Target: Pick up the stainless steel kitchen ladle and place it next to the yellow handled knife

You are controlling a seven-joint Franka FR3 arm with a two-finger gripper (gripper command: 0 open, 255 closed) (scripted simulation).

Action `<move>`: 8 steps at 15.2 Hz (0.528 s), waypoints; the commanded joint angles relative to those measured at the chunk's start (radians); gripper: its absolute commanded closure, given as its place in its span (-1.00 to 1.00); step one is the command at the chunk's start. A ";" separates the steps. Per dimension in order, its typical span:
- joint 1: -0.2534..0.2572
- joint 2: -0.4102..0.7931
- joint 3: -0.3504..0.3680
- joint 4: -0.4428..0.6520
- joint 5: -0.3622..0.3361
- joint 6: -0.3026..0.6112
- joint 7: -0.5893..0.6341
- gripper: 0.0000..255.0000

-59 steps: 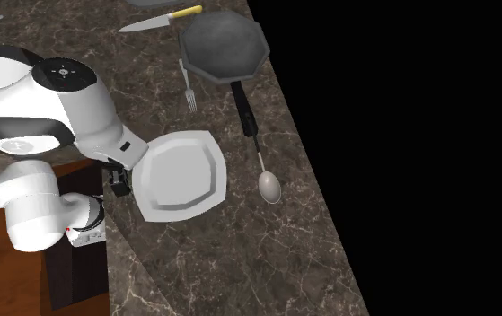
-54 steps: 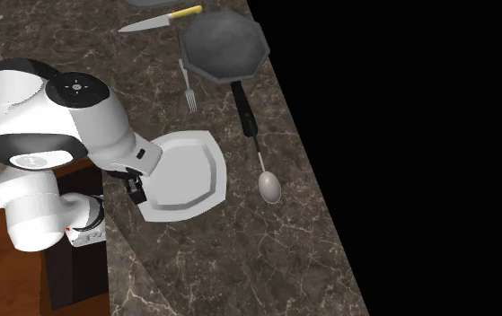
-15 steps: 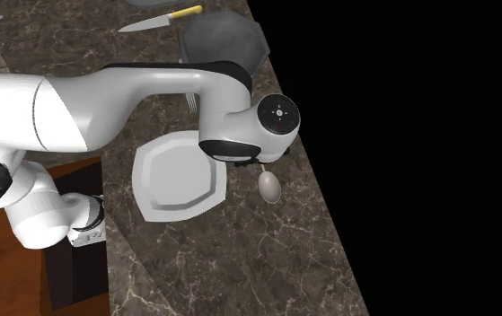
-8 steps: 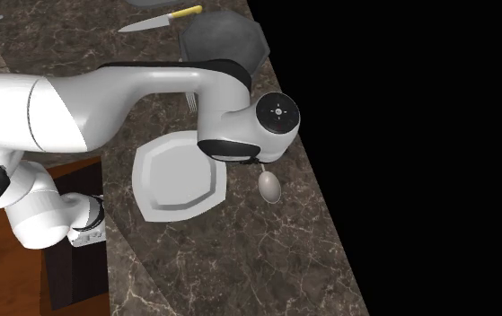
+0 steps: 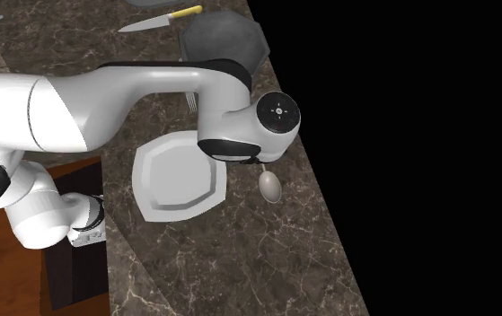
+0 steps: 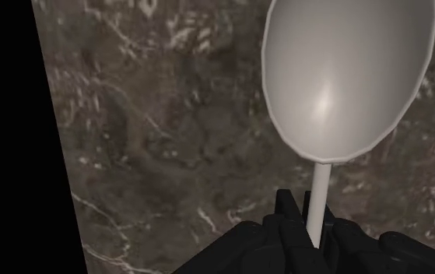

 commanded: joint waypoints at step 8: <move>-0.005 -0.006 -0.004 0.095 -0.011 -0.108 0.019 1.00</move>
